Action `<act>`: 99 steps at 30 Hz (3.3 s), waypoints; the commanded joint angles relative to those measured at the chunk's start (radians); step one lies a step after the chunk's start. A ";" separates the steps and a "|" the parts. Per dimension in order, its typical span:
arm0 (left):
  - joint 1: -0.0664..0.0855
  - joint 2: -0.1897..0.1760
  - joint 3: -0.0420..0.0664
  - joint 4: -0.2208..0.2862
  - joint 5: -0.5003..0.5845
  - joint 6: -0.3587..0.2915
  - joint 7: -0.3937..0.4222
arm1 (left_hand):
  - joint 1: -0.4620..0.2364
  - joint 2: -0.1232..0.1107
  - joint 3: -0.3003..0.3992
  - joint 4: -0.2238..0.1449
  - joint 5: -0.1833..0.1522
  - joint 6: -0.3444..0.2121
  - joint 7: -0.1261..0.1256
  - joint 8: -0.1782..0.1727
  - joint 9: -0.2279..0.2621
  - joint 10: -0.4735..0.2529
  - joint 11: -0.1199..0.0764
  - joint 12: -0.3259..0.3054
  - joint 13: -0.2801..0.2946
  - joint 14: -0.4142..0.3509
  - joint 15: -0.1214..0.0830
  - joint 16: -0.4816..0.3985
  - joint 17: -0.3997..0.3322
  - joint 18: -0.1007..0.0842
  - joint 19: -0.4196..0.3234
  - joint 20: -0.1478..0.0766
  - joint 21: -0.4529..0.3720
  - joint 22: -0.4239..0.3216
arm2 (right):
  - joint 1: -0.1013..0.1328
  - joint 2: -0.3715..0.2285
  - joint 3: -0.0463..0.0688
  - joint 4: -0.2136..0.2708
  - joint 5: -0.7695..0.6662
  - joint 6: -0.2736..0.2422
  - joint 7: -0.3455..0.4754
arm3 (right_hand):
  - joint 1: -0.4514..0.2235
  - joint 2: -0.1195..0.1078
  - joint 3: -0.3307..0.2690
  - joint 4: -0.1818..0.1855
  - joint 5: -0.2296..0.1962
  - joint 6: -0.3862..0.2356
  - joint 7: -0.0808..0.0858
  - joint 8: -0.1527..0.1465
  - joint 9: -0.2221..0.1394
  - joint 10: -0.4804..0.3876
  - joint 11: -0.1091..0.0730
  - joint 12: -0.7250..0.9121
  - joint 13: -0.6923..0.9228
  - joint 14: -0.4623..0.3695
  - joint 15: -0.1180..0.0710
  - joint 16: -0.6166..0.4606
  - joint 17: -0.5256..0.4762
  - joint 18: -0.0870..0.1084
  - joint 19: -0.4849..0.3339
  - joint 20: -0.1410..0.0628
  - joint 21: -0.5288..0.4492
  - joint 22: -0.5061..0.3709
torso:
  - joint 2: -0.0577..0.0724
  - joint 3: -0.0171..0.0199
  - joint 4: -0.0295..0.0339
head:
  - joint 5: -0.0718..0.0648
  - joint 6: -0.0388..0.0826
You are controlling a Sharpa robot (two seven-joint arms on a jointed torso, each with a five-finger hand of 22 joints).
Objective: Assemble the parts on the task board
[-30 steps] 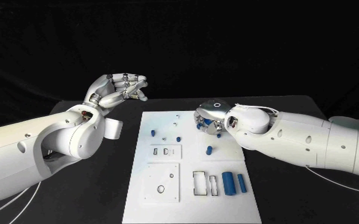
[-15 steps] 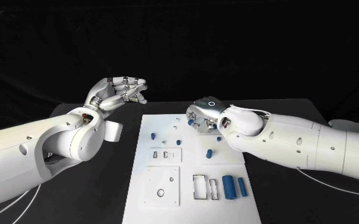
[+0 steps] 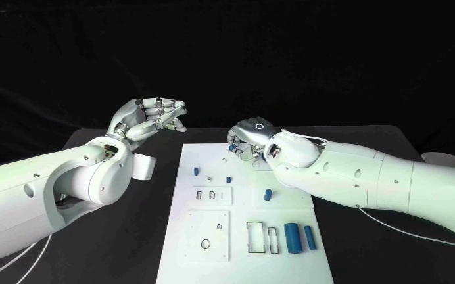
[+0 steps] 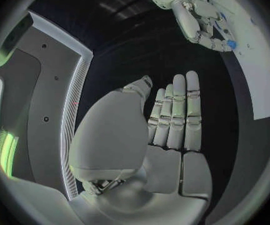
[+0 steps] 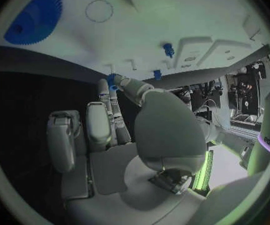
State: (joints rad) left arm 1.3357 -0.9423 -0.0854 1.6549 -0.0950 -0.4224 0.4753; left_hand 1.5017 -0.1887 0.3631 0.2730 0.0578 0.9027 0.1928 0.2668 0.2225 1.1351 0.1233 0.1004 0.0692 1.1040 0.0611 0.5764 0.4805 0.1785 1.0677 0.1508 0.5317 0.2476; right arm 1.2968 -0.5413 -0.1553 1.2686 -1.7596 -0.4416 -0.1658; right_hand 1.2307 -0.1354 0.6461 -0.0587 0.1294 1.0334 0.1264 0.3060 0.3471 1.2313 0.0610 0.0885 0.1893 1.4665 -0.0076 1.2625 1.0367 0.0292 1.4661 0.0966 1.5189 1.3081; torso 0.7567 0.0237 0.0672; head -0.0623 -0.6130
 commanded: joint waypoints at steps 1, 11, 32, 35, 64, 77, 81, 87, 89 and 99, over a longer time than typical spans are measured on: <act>0.002 0.002 0.001 0.004 0.003 0.018 0.005 | -0.003 0.002 0.005 -0.002 -0.005 -0.007 0.001 -0.006 0.001 -0.002 0.007 -0.006 0.001 -0.008 0.001 0.005 0.001 0.000 -0.008 0.000 0.004 0.001 | -0.001 0.011 0.001 -0.015 0.010 -0.027 -0.008 | -0.004 0.009 0.001 0.005 0.002 -0.006 -0.003 0.028 0.067 -0.003 0.003 -0.005 0.000 0.015 -0.007 0.004 0.000 -0.008 0.048 -0.003 0.003 0.174 | 0.006 -0.0015 0.0071 | -0.004 0.002; 0.002 0.012 0.001 -0.003 0.003 0.020 0.004 | -0.003 0.002 0.006 -0.002 -0.005 -0.006 0.001 -0.006 0.002 -0.002 0.007 -0.006 0.001 -0.010 0.001 0.004 0.002 0.000 -0.009 0.000 0.004 0.002 | -0.003 0.031 0.001 -0.041 0.014 -0.025 -0.003 | -0.007 0.008 0.001 0.007 0.002 -0.008 -0.002 0.028 0.070 -0.004 0.004 -0.007 0.000 0.015 -0.006 0.005 0.000 -0.008 0.048 -0.003 0.003 0.173 | 0.013 -0.0043 0.0103 | -0.007 0.002; 0.003 0.010 0.001 -0.003 0.004 0.018 0.003 | -0.003 0.002 0.007 -0.002 -0.005 -0.006 0.001 -0.006 0.002 -0.002 0.007 -0.007 0.001 -0.012 0.001 0.004 0.002 0.000 -0.010 0.000 0.004 0.002 | -0.009 0.036 0.001 -0.054 0.019 0.023 0.007 | -0.015 0.005 -0.001 0.014 -0.002 -0.013 -0.002 0.028 0.076 -0.005 0.005 -0.010 0.001 0.014 -0.005 0.005 -0.003 -0.008 0.046 -0.002 0.002 0.171 | 0.019 -0.0055 0.0136 | -0.008 -0.004; 0.003 0.009 0.001 -0.003 0.004 0.017 0.003 | -0.003 0.002 0.007 -0.002 -0.005 -0.006 0.001 -0.006 0.002 -0.002 0.007 -0.007 0.001 -0.012 0.001 0.004 0.002 0.000 -0.010 0.000 0.004 0.002 | -0.009 0.034 0.001 -0.050 0.019 0.025 0.008 | -0.016 0.005 -0.001 0.015 -0.003 -0.014 -0.002 0.028 0.077 -0.005 0.005 -0.011 0.002 0.014 -0.005 0.005 -0.004 -0.007 0.045 -0.002 0.001 0.170 | 0.020 -0.0053 0.0141 | -0.008 -0.006; 0.003 0.006 0.001 -0.010 0.007 0.018 0.000 | -0.002 0.002 0.008 -0.004 -0.005 -0.007 0.001 -0.007 0.002 -0.002 0.008 -0.008 0.001 -0.014 0.002 0.004 0.004 0.000 -0.012 0.001 0.005 0.003 | -0.009 0.022 0.001 -0.036 0.019 0.009 0.009 | -0.025 0.000 -0.002 0.025 -0.016 -0.018 -0.004 0.030 0.086 -0.004 0.005 -0.014 0.004 0.012 -0.005 0.006 -0.005 -0.007 0.044 -0.001 0.000 0.170 | 0.022 -0.0046 0.0120 | -0.003 -0.011; 0.003 0.013 0.001 -0.023 0.008 0.020 0.000 | -0.002 0.002 0.008 -0.004 -0.005 -0.007 0.001 -0.007 0.002 -0.002 0.008 -0.008 0.001 -0.014 0.002 0.004 0.004 0.000 -0.012 0.001 0.005 0.003 | -0.011 0.016 0.001 -0.019 0.020 0.013 0.014 | -0.028 -0.002 -0.003 0.028 -0.020 -0.019 -0.004 0.030 0.089 -0.004 0.005 -0.015 0.005 0.012 -0.005 0.007 -0.004 -0.007 0.045 -0.001 0.001 0.170 | 0.022 -0.0045 0.0111 | -0.003 -0.013; 0.002 0.014 0.001 -0.024 0.008 0.020 0.000 | -0.001 0.002 0.009 -0.005 -0.005 -0.008 0.001 -0.007 0.002 -0.003 0.008 -0.009 0.001 -0.014 0.002 0.004 0.005 0.000 -0.012 0.001 0.006 0.003 | -0.011 0.022 0.001 -0.028 0.020 0.016 0.011 | -0.032 -0.006 -0.004 0.031 -0.021 -0.022 -0.003 0.029 0.091 -0.006 0.006 -0.017 0.005 0.011 -0.004 0.006 -0.008 -0.007 0.043 0.000 -0.001 0.168 | 0.022 -0.0047 0.0123 | -0.004 -0.011; 0.002 0.015 0.001 -0.022 0.008 0.021 0.000 | -0.001 0.002 0.009 -0.005 -0.005 -0.008 0.001 -0.007 0.002 -0.003 0.008 -0.009 0.001 -0.014 0.002 0.004 0.005 0.000 -0.012 0.001 0.006 0.003 | -0.012 0.037 0.000 -0.050 0.019 0.031 0.007 | -0.036 -0.014 -0.003 0.035 -0.023 -0.031 0.000 0.024 0.094 -0.013 0.008 -0.021 0.005 0.009 -0.003 0.003 -0.015 -0.005 0.037 0.001 -0.005 0.160 | 0.023 -0.0049 0.0139 | -0.006 -0.009; 0.002 0.015 0.001 -0.021 0.008 0.021 -0.001 | -0.001 0.002 0.009 -0.005 -0.005 -0.008 0.001 -0.007 0.002 -0.003 0.008 -0.009 0.001 -0.014 0.002 0.004 0.005 0.000 -0.012 0.001 0.006 0.003 | -0.013 0.042 0.000 -0.057 0.019 0.040 0.006 | -0.036 -0.014 -0.003 0.035 -0.023 -0.031 0.000 0.024 0.094 -0.013 0.008 -0.021 0.005 0.009 -0.003 0.003 -0.015 -0.005 0.037 0.001 -0.005 0.160 | 0.024 -0.0043 0.0143 | -0.006 -0.010; 0.003 0.013 0.001 -0.019 0.008 0.020 -0.001 | -0.001 0.002 0.009 -0.005 -0.005 -0.008 0.001 -0.007 0.002 -0.003 0.008 -0.009 0.001 -0.014 0.002 0.004 0.005 0.000 -0.012 0.001 0.006 0.003 | -0.019 0.051 -0.001 -0.072 0.016 0.067 0.007 | -0.039 -0.020 -0.004 0.038 -0.025 -0.035 0.002 0.022 0.095 -0.018 0.010 -0.023 0.005 0.008 -0.001 0.001 -0.019 -0.004 0.036 0.002 -0.007 0.158 | 0.023 -0.0050 0.0108 | -0.002 -0.020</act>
State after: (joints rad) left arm 1.3367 -0.9313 -0.0855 1.6340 -0.0916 -0.4182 0.4693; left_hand 1.5017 -0.1886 0.3659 0.2702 0.0578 0.9027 0.1928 0.2634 0.2233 1.1351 0.1233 0.0958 0.0693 1.0971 0.0611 0.5762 0.4842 0.1785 1.0612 0.1503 0.5315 0.2494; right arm 1.2837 -0.4909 -0.1521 1.1973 -1.7356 -0.4230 -0.1636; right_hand 1.1947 -0.1527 0.6445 -0.0272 0.1103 1.0013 0.1274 0.3323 0.3478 1.2228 0.0708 0.0697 0.1940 1.4664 -0.0075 1.2663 1.0183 0.0296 1.4661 0.0967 1.5150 1.3078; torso 0.7801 0.0189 0.0796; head -0.0647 -0.6305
